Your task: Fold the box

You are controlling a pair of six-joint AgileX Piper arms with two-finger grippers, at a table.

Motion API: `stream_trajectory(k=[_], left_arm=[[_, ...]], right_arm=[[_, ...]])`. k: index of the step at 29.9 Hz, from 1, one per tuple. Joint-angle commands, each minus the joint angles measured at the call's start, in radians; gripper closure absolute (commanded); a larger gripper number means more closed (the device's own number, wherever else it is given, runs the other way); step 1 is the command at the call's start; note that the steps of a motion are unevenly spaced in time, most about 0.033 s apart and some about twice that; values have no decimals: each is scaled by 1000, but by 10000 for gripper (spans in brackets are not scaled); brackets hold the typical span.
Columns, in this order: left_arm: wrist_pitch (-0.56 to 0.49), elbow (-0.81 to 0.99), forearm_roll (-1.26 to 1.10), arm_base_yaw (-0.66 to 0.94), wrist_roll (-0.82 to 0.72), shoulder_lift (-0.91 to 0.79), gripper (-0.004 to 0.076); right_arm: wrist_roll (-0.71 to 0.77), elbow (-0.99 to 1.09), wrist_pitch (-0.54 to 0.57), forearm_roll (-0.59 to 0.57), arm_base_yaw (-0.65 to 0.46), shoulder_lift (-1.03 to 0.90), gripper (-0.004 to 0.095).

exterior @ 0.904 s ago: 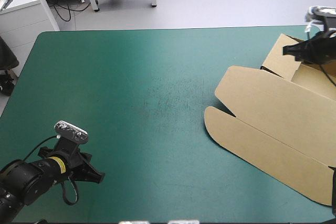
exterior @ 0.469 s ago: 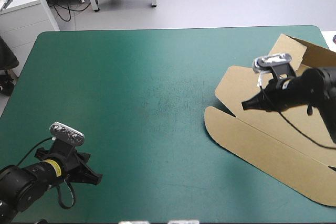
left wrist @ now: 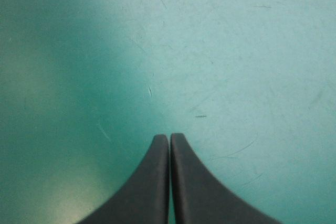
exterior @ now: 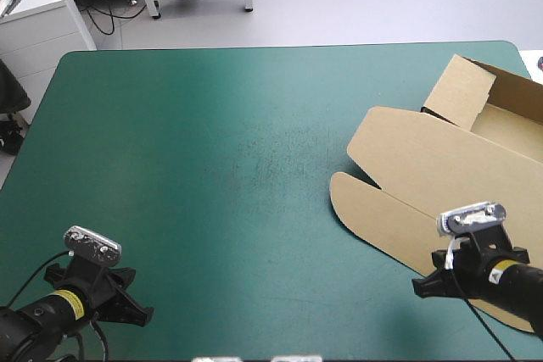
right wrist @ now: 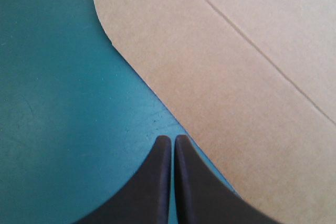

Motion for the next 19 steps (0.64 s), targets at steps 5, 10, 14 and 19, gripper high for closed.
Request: stream_trajectory(k=[5, 10, 14, 19], left_arm=[[-83, 10, 4, -6, 18, -20, 734], [-91, 14, 6, -6, 22, -22, 734], [-91, 14, 6, -6, 22, -24, 734], [-91, 14, 6, -6, 22, -24, 734]], right_arm=[[-3, 123, -51, 12, 0, -212, 909], [1, 174, -32, 12, 0, -299, 909], [-7, 174, -11, 12, 0, -323, 909], [-2, 174, -2, 12, 0, -325, 909]])
